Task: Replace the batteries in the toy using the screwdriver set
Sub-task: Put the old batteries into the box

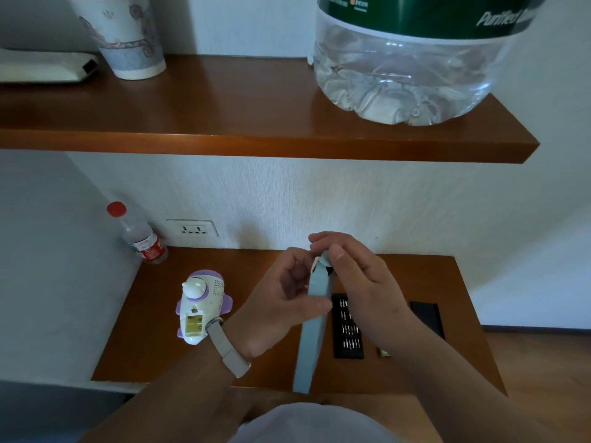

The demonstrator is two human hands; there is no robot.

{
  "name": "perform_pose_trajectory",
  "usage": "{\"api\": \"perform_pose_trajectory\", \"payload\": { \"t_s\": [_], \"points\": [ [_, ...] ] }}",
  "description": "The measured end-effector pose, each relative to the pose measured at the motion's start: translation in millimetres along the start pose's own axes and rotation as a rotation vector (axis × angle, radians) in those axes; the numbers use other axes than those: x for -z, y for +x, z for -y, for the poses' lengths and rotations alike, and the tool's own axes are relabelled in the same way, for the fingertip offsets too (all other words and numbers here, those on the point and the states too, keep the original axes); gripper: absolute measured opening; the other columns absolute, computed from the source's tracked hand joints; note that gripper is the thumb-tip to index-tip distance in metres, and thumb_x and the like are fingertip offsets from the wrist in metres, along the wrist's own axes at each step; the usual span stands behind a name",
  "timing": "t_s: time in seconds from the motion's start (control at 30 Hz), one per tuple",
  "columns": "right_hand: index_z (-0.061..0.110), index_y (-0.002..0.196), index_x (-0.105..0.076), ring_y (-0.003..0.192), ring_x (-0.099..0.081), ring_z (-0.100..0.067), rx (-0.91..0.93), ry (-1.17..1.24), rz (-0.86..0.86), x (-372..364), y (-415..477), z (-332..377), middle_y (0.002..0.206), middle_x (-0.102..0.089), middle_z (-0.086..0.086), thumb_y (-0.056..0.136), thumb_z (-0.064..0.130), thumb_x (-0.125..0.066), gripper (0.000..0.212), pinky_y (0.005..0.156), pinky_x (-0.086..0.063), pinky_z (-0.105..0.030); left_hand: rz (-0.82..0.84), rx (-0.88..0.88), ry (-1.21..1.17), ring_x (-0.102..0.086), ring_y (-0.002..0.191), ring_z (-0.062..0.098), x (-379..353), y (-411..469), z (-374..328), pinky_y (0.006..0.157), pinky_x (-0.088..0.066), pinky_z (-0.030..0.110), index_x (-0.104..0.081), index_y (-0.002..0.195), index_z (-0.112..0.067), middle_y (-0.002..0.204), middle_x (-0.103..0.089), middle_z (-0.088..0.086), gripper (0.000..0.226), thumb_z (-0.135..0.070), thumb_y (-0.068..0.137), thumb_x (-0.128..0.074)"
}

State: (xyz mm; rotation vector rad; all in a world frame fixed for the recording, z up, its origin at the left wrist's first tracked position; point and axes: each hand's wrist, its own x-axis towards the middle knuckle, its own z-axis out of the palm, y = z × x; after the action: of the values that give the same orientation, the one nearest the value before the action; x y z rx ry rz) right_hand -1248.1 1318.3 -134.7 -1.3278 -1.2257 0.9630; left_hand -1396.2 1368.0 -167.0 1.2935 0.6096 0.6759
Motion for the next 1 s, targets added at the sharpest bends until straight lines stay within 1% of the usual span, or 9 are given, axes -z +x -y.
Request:
{"api": "perform_pose_trajectory", "payload": {
  "t_s": [0.1, 0.2, 0.4, 0.53, 0.6, 0.7, 0.87, 0.93, 1.0],
  "points": [
    [0.016, 0.117, -0.063, 0.088, -0.063, -0.004, -0.056, 0.077, -0.013, 5.9, 0.5, 0.2, 0.097, -0.067, 0.005, 0.101, 0.023, -0.047, 0.023, 0.074, -0.051, -0.019, -0.020, 0.053, -0.097, -0.061, 0.088, 0.027, 4.3, 0.9, -3.3, 0.075, -0.051, 0.038, -0.064, 0.108, -0.029, 0.096, -0.067, 0.003, 0.036, -0.031, 0.072, -0.068],
    [0.022, 0.117, -0.060, 0.081, -0.063, 0.000, -0.118, 0.085, -0.051, 6.8, 3.2, -4.6, 0.094, -0.068, 0.009, 0.098, 0.016, -0.052, 0.021, 0.071, -0.053, -0.022, -0.028, 0.093, -0.166, -0.066, 0.094, 0.029, 6.9, 1.5, -3.9, 0.079, -0.056, 0.041, -0.068, 0.107, -0.037, 0.103, -0.069, 0.007, 0.036, -0.037, 0.071, -0.064],
    [0.014, 0.114, -0.059, 0.080, -0.065, -0.008, -0.133, 0.203, -0.056, 6.6, 4.6, -10.7, 0.086, -0.065, 0.004, 0.096, 0.008, -0.056, 0.019, 0.060, -0.053, -0.024, -0.068, 0.205, -0.286, -0.072, 0.087, 0.026, 1.7, 0.5, -6.9, 0.073, -0.060, 0.038, -0.059, 0.117, -0.022, 0.098, -0.074, 0.009, 0.038, -0.029, 0.081, -0.050],
    [0.015, 0.108, -0.053, 0.083, -0.066, -0.017, -0.165, 0.221, -0.077, 4.2, 4.9, -17.9, 0.086, -0.063, -0.006, 0.092, 0.011, -0.063, 0.019, 0.057, -0.054, -0.032, -0.126, 0.322, -0.258, -0.070, 0.096, 0.034, 1.0, 2.2, -5.6, 0.085, -0.055, 0.046, -0.061, 0.126, -0.012, 0.114, -0.069, 0.024, 0.062, -0.057, 0.084, -0.057],
    [0.013, 0.099, -0.051, 0.081, -0.067, -0.018, -0.165, 0.215, -0.112, 2.4, 4.4, -21.3, 0.084, -0.065, -0.004, 0.091, 0.011, -0.065, 0.017, 0.056, -0.053, -0.031, -0.152, 0.345, -0.255, -0.069, 0.096, 0.036, 1.8, 2.9, -3.5, 0.087, -0.053, 0.047, -0.069, 0.119, -0.010, 0.113, -0.069, 0.027, 0.069, -0.066, 0.081, -0.053],
    [0.012, 0.091, -0.054, 0.077, -0.067, -0.015, -0.164, 0.193, -0.113, 1.7, 3.3, -26.9, 0.082, -0.067, -0.003, 0.090, 0.013, -0.066, 0.012, 0.056, -0.052, -0.027, -0.163, 0.349, -0.280, -0.070, 0.090, 0.034, 3.1, 4.6, -2.6, 0.084, -0.053, 0.044, -0.075, 0.105, -0.011, 0.103, -0.071, 0.025, 0.060, -0.058, 0.082, -0.046],
    [0.011, 0.089, -0.064, 0.077, -0.067, -0.009, -0.136, 0.056, -0.053, 0.5, -2.1, -40.8, 0.090, -0.067, -0.005, 0.091, 0.013, -0.065, 0.003, 0.057, -0.052, -0.022, -0.165, 0.305, -0.350, -0.067, 0.075, 0.031, 2.1, 6.4, 4.1, 0.071, -0.054, 0.040, -0.073, 0.094, -0.015, 0.087, -0.069, 0.019, 0.032, -0.037, 0.082, -0.053],
    [0.009, 0.089, -0.063, 0.075, -0.067, -0.009, -0.132, 0.065, -0.041, 0.5, -5.1, -44.3, 0.089, -0.067, -0.004, 0.091, 0.012, -0.065, 0.004, 0.055, -0.051, -0.021, -0.181, 0.301, -0.362, -0.064, 0.071, 0.031, 2.1, 6.5, 6.4, 0.064, -0.054, 0.037, -0.067, 0.098, -0.015, 0.084, -0.066, 0.019, 0.027, -0.032, 0.082, -0.054],
    [0.010, 0.092, -0.059, 0.074, -0.067, -0.010, -0.141, 0.109, -0.048, 0.2, -6.0, -46.3, 0.083, -0.067, 0.001, 0.090, 0.010, -0.066, 0.007, 0.052, -0.051, -0.024, -0.165, 0.315, -0.363, -0.061, 0.077, 0.037, 3.2, 6.8, 10.9, 0.069, -0.052, 0.040, -0.062, 0.107, -0.012, 0.090, -0.062, 0.024, 0.035, -0.034, 0.082, -0.051]
  ]
}}
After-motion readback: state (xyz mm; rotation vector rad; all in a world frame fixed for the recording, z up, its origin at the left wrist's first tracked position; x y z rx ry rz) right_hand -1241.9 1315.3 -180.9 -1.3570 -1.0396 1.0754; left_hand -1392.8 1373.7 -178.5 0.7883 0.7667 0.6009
